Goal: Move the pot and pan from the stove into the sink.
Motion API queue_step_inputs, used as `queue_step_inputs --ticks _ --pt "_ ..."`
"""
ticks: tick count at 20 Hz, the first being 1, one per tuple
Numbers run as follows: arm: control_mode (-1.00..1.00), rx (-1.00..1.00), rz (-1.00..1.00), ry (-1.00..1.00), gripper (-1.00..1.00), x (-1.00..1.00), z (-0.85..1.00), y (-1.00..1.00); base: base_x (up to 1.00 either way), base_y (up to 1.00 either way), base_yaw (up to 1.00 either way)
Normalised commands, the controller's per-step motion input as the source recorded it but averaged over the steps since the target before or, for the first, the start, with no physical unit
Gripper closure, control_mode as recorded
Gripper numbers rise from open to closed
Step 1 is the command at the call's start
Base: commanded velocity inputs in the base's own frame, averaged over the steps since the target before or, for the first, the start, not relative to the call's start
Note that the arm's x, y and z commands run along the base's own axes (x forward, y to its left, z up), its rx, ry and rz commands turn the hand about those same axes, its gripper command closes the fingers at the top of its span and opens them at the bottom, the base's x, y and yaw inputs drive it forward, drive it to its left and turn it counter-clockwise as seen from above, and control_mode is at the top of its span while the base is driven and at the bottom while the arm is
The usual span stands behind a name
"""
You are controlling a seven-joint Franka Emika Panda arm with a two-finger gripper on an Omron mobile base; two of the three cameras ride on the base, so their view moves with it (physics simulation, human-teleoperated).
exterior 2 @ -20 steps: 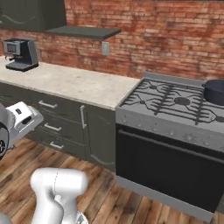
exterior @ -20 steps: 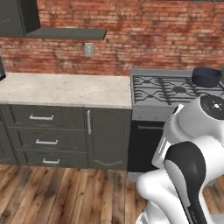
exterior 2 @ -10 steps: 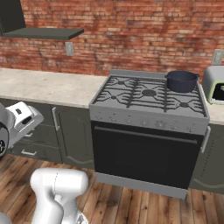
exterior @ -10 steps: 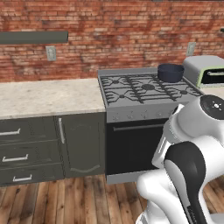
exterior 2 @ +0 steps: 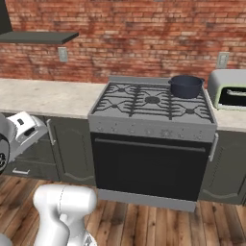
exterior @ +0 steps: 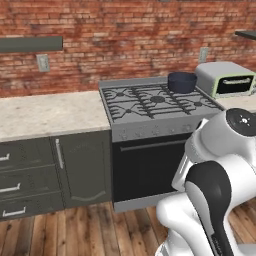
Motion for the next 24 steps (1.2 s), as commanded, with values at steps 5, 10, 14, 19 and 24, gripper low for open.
queue_step_inputs --ticks 5,10,14,19,24 --pt "1.00 0.00 0.00 0.00 -1.00 0.00 0.00 0.00 0.00 -0.70 -0.02" --pt "1.00 0.00 0.00 0.00 -1.00 0.00 0.00 0.00 -0.03 -0.91 0.00" --pt "1.00 0.00 0.00 0.00 -1.00 0.00 0.00 0.00 -0.08 -0.75 0.00" --pt "1.00 0.00 0.00 0.00 -1.00 0.00 0.00 0.00 -0.17 -0.69 0.00" --pt "1.00 0.00 0.00 0.00 -1.00 0.00 0.00 0.00 -0.25 -0.69 0.00"
